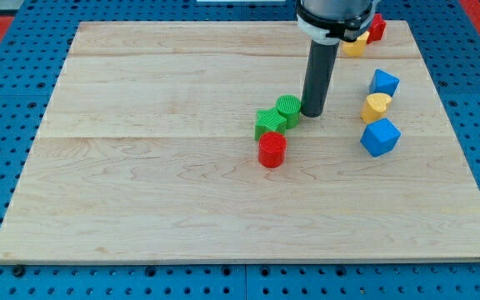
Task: Place the green circle to the top right of the green star
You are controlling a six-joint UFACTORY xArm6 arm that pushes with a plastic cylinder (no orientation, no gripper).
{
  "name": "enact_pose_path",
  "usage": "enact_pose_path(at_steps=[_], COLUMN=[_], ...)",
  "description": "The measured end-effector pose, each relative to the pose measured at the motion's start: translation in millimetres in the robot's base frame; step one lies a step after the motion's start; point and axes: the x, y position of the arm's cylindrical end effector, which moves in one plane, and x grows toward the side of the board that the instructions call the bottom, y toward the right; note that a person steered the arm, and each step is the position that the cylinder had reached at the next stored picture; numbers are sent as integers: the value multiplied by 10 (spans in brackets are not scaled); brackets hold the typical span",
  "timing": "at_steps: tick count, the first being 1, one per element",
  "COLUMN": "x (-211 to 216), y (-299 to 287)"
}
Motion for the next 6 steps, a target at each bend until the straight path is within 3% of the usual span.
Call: enact_pose_path(at_steps=[6], x=[95], y=[-227])
